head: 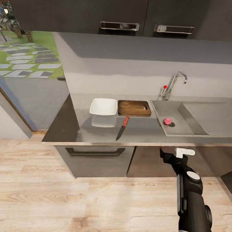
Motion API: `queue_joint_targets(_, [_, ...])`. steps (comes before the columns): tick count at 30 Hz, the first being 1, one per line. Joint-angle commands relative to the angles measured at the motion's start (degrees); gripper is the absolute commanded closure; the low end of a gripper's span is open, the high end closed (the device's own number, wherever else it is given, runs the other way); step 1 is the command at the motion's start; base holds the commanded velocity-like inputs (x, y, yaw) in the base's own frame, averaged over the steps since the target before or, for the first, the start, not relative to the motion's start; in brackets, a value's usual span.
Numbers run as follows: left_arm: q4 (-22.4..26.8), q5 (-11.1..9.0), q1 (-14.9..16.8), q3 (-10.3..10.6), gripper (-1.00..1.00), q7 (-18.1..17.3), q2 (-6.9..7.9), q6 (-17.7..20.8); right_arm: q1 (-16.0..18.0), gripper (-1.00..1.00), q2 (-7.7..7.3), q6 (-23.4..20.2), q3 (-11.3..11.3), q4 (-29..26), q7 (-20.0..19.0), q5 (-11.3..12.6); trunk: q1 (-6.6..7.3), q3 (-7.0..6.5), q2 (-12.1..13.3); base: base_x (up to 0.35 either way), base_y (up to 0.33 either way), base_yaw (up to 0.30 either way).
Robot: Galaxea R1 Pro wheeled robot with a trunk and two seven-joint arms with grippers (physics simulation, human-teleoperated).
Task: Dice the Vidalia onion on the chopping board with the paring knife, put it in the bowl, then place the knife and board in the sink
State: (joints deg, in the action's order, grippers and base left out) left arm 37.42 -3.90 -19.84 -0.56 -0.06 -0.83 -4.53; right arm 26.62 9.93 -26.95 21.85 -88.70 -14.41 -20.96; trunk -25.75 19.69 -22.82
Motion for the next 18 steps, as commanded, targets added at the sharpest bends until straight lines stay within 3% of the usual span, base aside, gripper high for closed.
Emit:
queue_joint_targets(1, [0.3, -0.4, 0.0, -0.1, -1.0, 0.0, -0.02, -0.1, -0.6, -1.0, 0.07, 0.7, 0.2, 0.1, -0.8, -0.6, -0.04, 0.09, -0.1, 0.0, 0.0, 0.0])
queue_joint_targets(6, [0.6, -0.4, 0.0, -0.1, -1.0, 0.1, -0.04, -0.1, -2.7, -1.0, 0.07, 3.2, 0.7, 2.5, -3.6, -0.9, -0.04, 0.09, -0.1, 0.0, 0.0, 0.0])
queue_joint_targets(9, [0.6, -0.4, 0.0, -0.1, -1.0, 0.1, 0.0, -0.1, -3.1, -1.0, 0.07, 5.7, 2.4, 6.5, -4.4, -1.3, -0.04, 0.09, -0.1, 0.0, 0.0, 0.0])
queue_joint_targets(11, [0.6, -0.4, 0.0, -0.1, -1.0, 0.2, 0.01, -0.1, -3.2, -1.0, 0.07, 10.3, 5.5, 11.5, -4.7, -2.4, -0.04, 0.09, -0.1, 0.0, 0.0, 0.0])
queue_joint_targets(15, [0.4, -0.4, 0.0, -0.2, -1.0, 0.3, 0.09, -0.1, -3.3, -1.0, 0.07, 23.4, 12.7, 26.8, -4.9, -8.8, -0.04, 0.09, -0.1, 0.0, 0.0, 0.0])
queue_joint_targets(17, [0.2, -0.4, 0.0, -0.2, -1.0, 0.3, 0.11, -0.1, -3.3, -1.0, -0.44, 28.5, 16.0, 33.4, -4.9, -11.4, -0.04, 0.09, -0.1, 0.0, 0.0, 0.0])
queue_joint_targets(18, [-0.2, -0.4, 0.0, -0.6, -1.0, 0.3, 0.14, -0.2, -3.3, -1.0, -1.01, 32.2, 18.3, 39.6, -4.8, -12.9, -0.04, 0.09, -0.1, 0.0, 0.0, 0.0])
